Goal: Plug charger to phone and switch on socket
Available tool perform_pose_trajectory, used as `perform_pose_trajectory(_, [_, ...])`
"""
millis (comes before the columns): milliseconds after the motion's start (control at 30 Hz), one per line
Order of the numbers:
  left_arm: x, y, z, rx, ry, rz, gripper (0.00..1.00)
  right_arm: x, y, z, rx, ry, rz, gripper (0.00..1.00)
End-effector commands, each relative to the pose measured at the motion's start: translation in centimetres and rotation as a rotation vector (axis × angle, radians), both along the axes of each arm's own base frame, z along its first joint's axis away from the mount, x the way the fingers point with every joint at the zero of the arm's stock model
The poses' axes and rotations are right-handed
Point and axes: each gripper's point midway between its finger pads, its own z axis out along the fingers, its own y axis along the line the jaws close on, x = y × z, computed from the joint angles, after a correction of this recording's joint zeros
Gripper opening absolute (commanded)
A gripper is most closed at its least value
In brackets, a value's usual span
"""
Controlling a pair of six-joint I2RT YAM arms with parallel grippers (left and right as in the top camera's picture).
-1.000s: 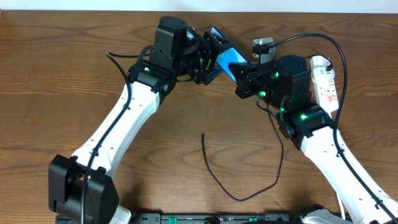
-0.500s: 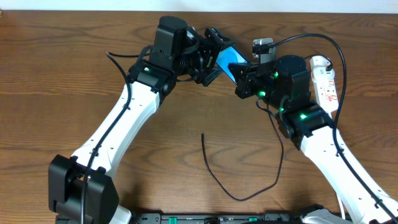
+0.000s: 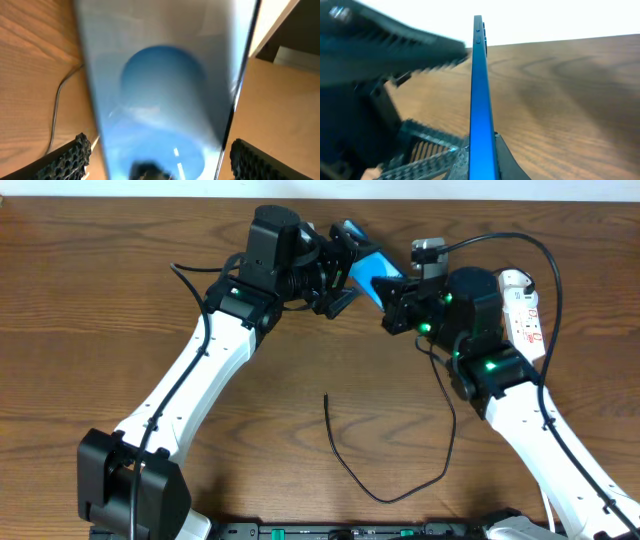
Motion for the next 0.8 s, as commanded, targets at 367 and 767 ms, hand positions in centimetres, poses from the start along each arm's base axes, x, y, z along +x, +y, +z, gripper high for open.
perform_pose_trajectory(367, [-0.4,3.1,2.6,-0.091,-0.046,-0.103,0.9,1.8,-3.1,1.5,0.08,0.009,-0.101,0.01])
perform_pose_trajectory(767, [0.4,4.8,2.8,-0.083,-0.097,-0.104,0.9,1.8,-3.1,1.7,0.29,0.161,-0.17,0.01])
